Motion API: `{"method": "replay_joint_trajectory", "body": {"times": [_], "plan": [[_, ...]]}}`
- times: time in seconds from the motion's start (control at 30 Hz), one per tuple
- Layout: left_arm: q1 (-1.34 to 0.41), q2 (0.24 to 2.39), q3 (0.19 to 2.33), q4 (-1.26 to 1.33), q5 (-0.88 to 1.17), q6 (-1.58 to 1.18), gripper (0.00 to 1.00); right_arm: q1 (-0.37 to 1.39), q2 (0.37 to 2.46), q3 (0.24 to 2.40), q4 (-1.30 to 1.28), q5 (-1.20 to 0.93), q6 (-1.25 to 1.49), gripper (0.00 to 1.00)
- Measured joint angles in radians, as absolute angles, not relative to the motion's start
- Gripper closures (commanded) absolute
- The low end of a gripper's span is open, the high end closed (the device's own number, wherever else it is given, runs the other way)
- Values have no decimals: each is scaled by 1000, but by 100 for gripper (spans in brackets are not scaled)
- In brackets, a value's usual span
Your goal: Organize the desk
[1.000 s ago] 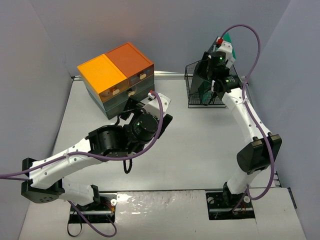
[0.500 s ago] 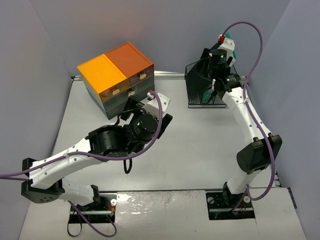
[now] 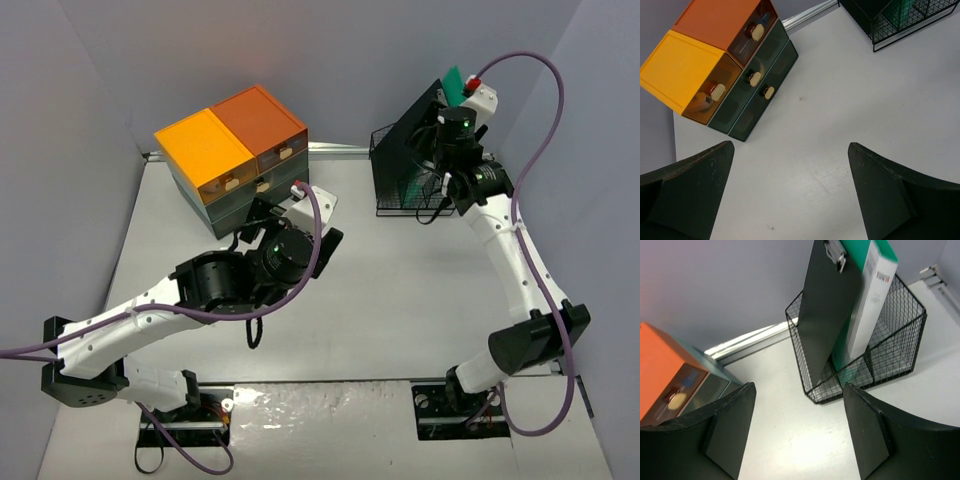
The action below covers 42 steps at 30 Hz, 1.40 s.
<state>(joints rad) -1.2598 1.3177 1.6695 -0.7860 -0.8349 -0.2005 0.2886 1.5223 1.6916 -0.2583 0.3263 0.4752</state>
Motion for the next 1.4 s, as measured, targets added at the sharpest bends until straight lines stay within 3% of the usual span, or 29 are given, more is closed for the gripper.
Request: {"method": "replay_joint_trajectory", "body": {"times": [0.13, 0.63, 1.07, 1.4], "plan": [[-1260, 1305, 1670, -823, -841, -244, 3, 300, 1456, 1620, -291, 243, 532, 0], [-1200, 1168, 1579, -1121, -890, -630, 3, 560, 1171, 1108, -339, 100, 686, 0], [-1048, 1076, 1209, -1145, -735, -847, 3, 682, 1142, 1040, -334, 138, 741, 0], [-941, 998, 1138, -1112, -649, -857, 3, 682, 1168, 1040, -334, 152, 733, 0]]}}
